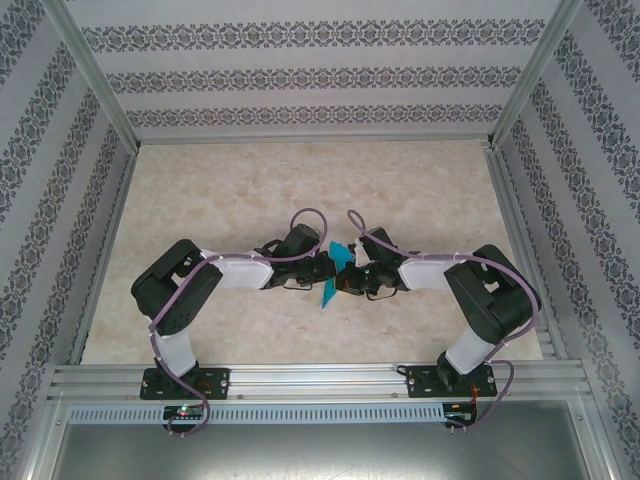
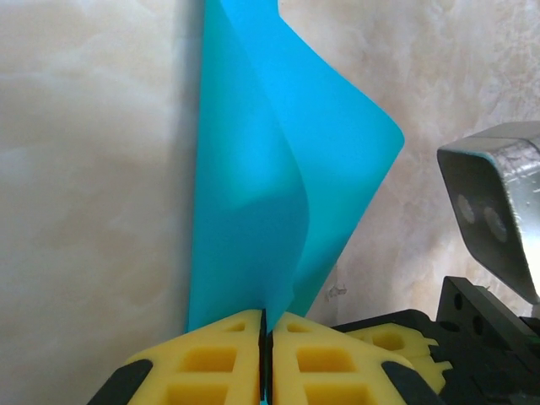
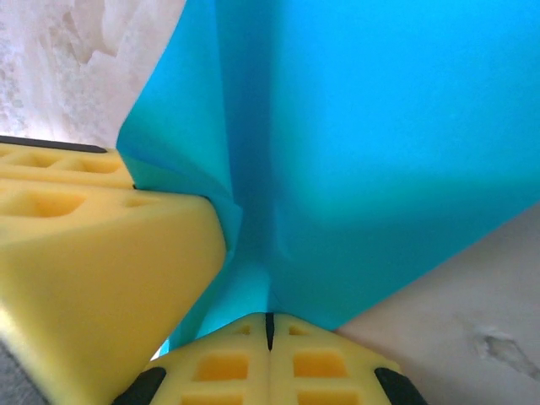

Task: Fold a paper plane with a square sheet of paper (pick it up from the middle)
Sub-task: Fold the wing for the fifth time at the center of the table.

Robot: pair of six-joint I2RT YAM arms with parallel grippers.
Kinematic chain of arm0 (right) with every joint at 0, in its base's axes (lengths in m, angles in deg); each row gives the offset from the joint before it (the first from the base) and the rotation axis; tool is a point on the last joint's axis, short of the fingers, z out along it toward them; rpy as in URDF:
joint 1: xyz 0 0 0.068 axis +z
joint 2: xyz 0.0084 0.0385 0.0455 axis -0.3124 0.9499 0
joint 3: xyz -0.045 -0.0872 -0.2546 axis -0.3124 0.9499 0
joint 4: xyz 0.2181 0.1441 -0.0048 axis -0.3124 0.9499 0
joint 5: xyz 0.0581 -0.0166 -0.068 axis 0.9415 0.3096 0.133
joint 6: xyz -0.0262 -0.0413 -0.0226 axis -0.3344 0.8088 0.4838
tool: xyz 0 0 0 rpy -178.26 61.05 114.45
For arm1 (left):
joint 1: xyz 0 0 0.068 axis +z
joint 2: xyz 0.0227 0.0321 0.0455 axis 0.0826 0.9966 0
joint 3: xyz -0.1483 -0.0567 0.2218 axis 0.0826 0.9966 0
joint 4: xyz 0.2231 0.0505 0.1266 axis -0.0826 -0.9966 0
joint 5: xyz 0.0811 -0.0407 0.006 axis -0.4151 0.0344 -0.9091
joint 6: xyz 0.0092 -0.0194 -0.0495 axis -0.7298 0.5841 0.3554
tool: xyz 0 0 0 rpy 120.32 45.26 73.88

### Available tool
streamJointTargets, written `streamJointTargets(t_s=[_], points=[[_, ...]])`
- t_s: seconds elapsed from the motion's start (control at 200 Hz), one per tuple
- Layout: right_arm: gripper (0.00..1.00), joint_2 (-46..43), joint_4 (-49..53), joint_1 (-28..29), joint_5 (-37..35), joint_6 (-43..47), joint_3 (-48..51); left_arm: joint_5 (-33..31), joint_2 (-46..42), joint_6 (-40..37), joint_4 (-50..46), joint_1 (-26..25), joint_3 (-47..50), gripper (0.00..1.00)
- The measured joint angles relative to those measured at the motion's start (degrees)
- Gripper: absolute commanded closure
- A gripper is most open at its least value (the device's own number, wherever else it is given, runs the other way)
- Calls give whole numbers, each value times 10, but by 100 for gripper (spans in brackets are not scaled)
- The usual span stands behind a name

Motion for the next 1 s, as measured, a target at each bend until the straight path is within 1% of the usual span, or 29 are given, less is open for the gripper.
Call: streamJointTargets(t_s=[0.33,0.575,0.734,0.999], points=[[93,-29,-17,-3,0,-14,30,6,19,-18,-4,-4,-6,86],[90,-75,-16,-35,3,-14,41,10,19,-32,-9,-9,-6,84],[84,-95,-15,-49,6,-16,42,14,19,-44,-14,-9,-10,80],[76,-90,-28,-71,24,-37,44,23,0,-74,-32,-9,-11,70]])
